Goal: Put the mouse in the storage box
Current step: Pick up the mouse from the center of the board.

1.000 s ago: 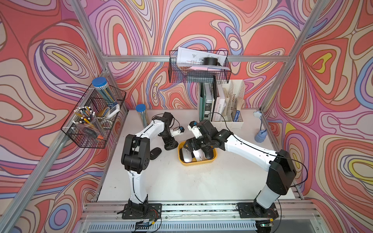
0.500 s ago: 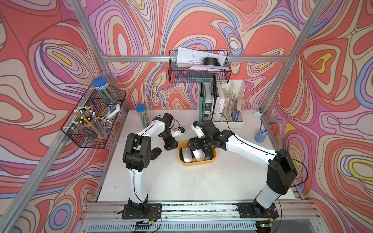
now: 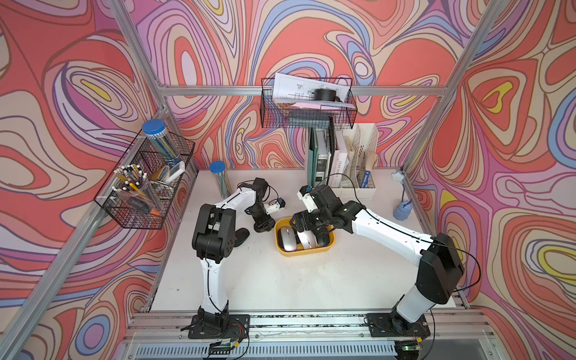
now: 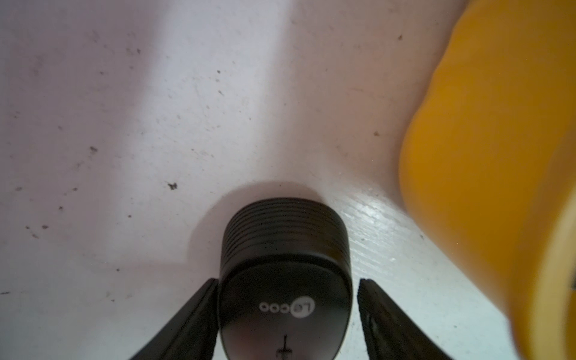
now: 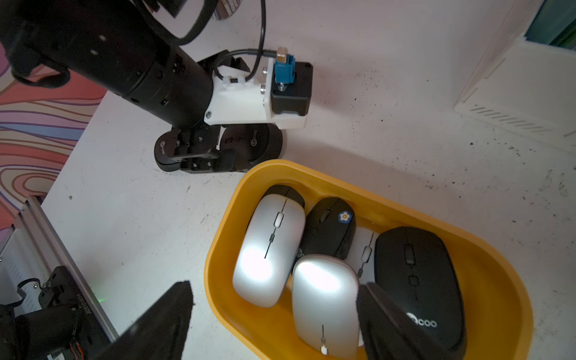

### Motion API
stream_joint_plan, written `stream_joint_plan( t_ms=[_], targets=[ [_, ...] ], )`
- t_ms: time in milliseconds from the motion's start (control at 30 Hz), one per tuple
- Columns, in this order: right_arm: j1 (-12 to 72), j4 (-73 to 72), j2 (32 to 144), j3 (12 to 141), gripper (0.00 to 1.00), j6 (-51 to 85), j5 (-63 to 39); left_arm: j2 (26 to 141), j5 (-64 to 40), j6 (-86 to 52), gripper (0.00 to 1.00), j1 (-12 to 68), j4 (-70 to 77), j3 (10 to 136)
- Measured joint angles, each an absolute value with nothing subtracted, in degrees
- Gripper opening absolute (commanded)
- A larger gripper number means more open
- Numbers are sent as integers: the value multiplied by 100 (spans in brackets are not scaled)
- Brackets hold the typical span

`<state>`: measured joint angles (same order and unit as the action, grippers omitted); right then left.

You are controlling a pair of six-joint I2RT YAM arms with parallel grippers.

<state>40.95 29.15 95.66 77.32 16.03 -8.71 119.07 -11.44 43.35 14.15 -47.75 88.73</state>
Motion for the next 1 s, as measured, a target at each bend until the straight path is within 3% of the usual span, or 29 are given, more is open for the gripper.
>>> stream_joint_plan(
  t_ms=[367,1000],
  targets=[
    [4095,2919,9566,7730,82,1614,-884,11911,-1186,4051,52,1417,-4781,8871],
    [4095,2908,9566,7721,81,1616,-893,11531,-635,3057,55,1420,-4381,8359]
  ],
)
